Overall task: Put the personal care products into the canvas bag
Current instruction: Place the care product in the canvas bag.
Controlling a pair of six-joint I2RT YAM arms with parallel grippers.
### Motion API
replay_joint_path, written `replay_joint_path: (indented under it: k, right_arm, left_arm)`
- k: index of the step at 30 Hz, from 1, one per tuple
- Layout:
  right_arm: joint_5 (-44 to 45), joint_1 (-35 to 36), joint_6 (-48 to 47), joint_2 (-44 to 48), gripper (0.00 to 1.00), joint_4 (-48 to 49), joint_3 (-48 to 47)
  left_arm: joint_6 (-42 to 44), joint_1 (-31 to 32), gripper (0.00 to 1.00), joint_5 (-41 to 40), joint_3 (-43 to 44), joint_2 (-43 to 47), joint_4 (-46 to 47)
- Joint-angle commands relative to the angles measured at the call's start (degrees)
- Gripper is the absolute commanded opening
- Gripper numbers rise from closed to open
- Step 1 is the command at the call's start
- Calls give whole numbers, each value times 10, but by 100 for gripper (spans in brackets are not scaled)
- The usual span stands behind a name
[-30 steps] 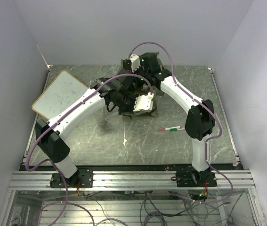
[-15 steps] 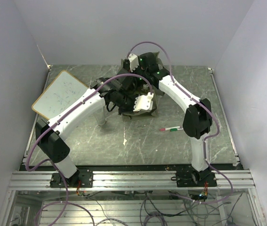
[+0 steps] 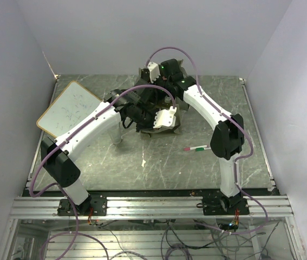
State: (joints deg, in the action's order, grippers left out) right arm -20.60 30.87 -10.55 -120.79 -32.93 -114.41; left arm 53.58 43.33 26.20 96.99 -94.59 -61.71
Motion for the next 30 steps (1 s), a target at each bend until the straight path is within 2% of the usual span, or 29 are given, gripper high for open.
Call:
replay_joint_path:
  k: [1, 7, 12, 26, 30]
  right_arm:
    - [-29, 5, -9, -4, 47, -76, -9]
    - [-45, 6, -19, 0, 48, -91, -16]
    - [-84, 6, -32, -1, 44, -113, -28]
    - [-138, 8, -73, 32, 41, -146, 44]
    - [-128, 6, -89, 29, 47, -147, -2]
  left_arm:
    - [-9, 4, 7, 48, 5, 30, -35]
    - [-7, 3, 7, 48, 4, 30, -34]
    - [-7, 3, 7, 47, 1, 33, -34]
    - [-11, 3, 7, 50, 7, 36, -34]
    - [-16, 3, 7, 53, 4, 31, -29]
